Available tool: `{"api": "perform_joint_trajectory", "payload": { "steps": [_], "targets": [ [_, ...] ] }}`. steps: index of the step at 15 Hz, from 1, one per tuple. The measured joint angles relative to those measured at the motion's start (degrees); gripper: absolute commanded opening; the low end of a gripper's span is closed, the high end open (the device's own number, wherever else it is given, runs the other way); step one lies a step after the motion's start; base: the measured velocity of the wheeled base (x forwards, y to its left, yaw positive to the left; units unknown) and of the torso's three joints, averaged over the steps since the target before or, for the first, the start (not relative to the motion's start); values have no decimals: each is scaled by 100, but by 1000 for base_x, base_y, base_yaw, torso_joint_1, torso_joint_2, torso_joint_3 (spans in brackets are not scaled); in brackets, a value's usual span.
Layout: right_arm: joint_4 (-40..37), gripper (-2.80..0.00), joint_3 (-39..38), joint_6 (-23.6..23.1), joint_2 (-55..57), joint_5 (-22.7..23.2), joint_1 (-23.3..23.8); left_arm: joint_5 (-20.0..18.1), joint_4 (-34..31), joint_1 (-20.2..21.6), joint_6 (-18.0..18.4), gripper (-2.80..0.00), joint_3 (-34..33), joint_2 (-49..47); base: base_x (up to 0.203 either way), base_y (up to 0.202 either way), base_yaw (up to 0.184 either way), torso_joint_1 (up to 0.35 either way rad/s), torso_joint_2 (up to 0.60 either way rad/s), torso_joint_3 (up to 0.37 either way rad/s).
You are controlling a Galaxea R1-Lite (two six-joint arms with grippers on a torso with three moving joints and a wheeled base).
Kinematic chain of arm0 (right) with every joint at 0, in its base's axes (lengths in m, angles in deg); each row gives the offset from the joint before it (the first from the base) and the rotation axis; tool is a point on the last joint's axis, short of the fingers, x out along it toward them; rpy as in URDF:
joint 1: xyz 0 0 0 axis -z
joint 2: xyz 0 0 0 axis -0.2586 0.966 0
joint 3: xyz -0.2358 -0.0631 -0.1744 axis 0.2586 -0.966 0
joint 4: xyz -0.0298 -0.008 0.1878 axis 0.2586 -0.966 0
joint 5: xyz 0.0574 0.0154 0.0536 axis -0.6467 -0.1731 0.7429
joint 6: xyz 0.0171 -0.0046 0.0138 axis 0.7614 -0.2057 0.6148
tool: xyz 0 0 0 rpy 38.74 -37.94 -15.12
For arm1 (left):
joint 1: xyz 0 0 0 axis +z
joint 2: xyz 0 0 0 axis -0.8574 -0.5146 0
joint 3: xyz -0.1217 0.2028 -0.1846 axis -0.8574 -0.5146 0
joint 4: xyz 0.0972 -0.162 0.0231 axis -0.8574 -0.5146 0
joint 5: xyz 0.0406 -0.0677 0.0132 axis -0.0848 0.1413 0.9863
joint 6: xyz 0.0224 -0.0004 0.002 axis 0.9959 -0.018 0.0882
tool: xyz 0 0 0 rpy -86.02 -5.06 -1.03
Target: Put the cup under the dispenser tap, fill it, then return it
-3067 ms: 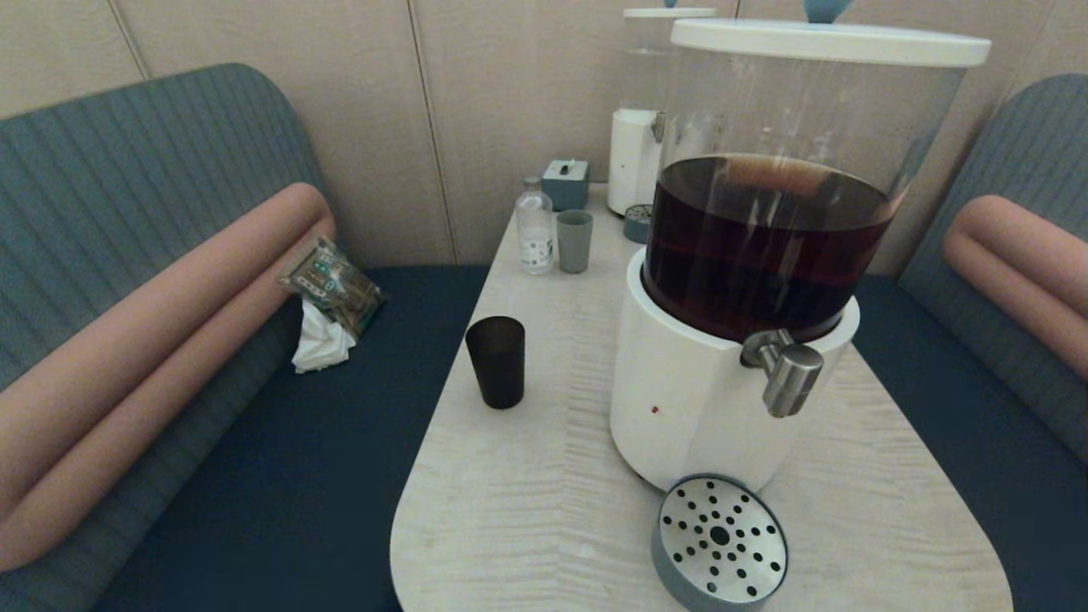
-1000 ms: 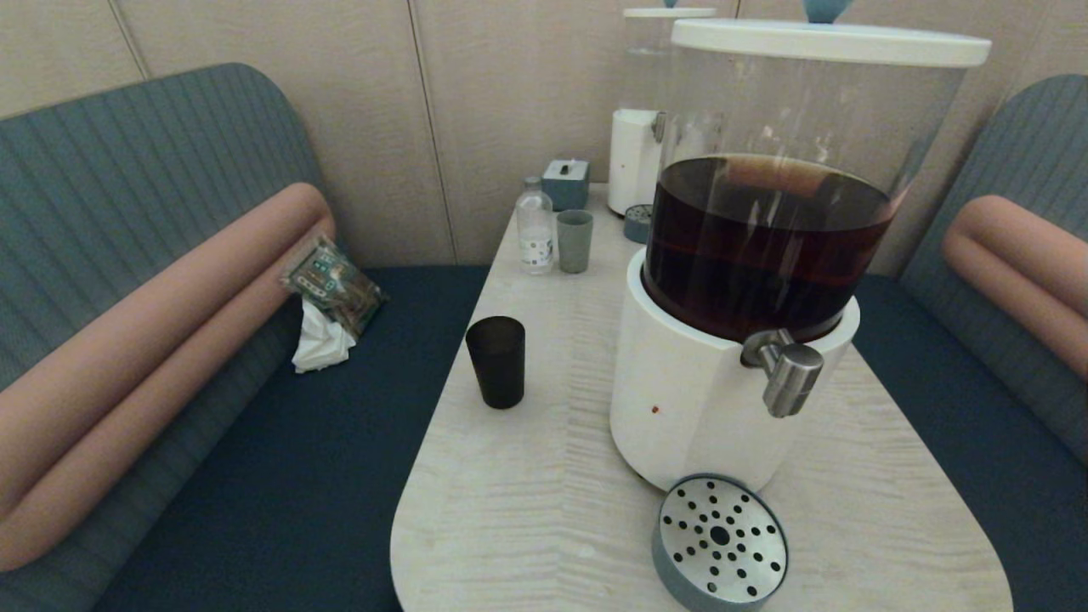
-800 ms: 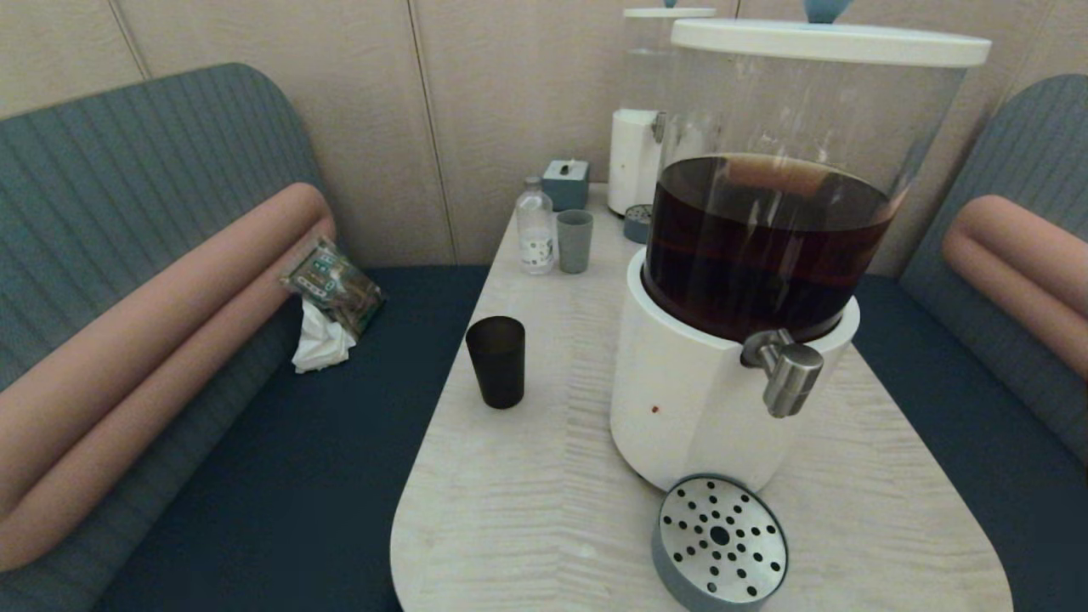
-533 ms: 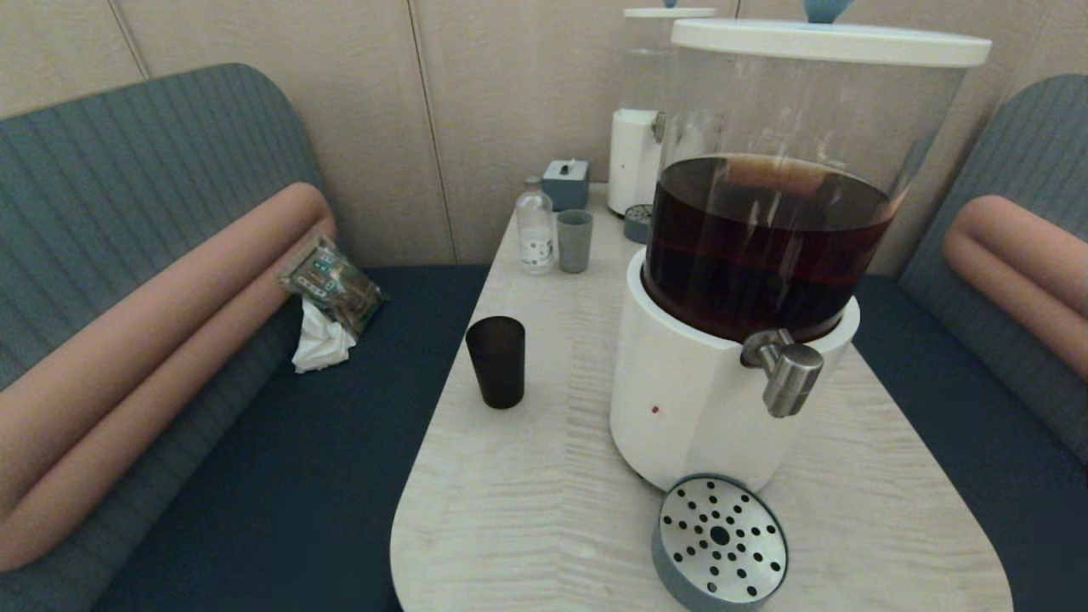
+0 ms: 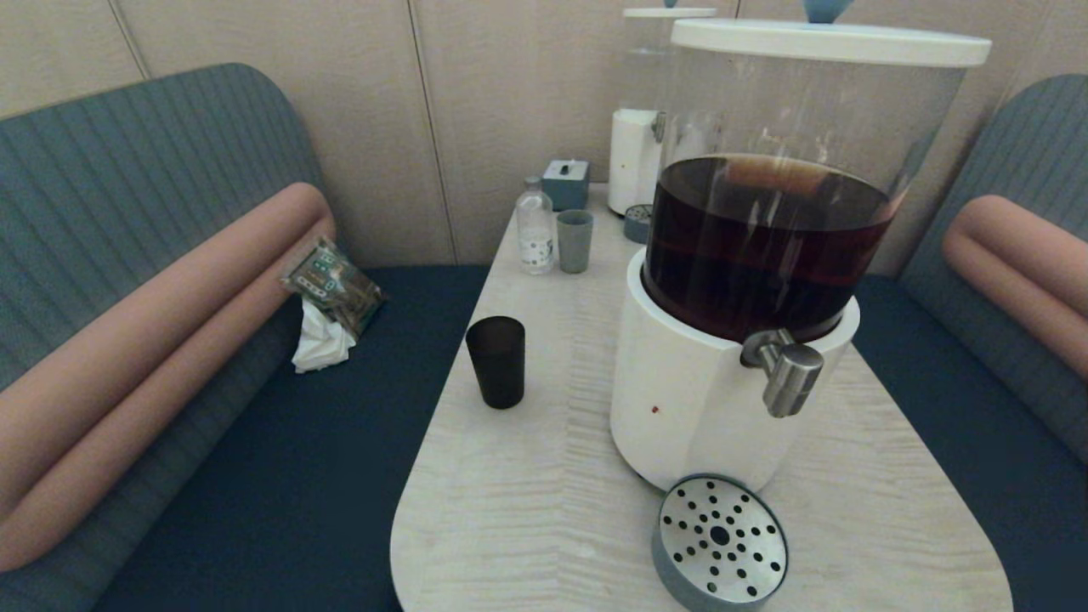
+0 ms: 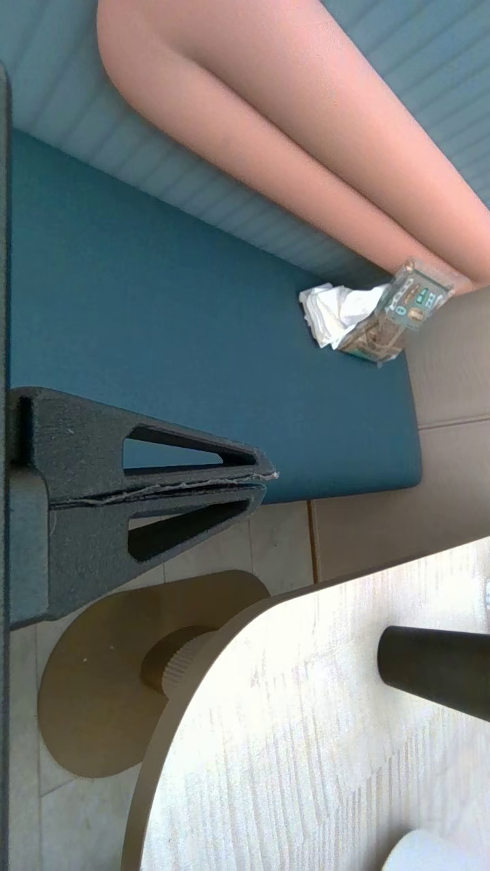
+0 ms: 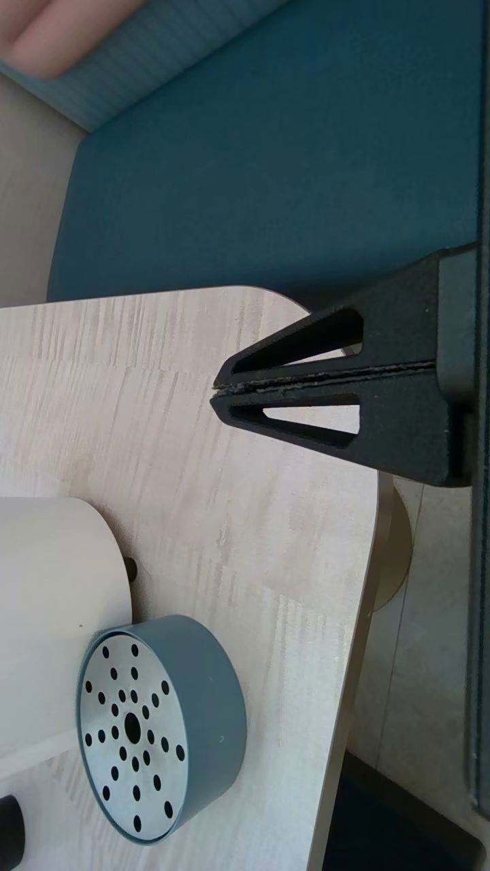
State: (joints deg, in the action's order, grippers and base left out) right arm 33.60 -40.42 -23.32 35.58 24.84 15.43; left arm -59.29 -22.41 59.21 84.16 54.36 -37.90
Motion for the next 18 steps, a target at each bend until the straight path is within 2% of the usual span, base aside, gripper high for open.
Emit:
{"api": "perform_joint_trajectory", "payload": {
  "steps": [18],
  "targets": [
    [-4, -280, 0, -10, 0, -2, 0, 0, -11, 4, -3, -280, 2, 0, 0, 0, 0, 0, 0, 0]
  ]
}}
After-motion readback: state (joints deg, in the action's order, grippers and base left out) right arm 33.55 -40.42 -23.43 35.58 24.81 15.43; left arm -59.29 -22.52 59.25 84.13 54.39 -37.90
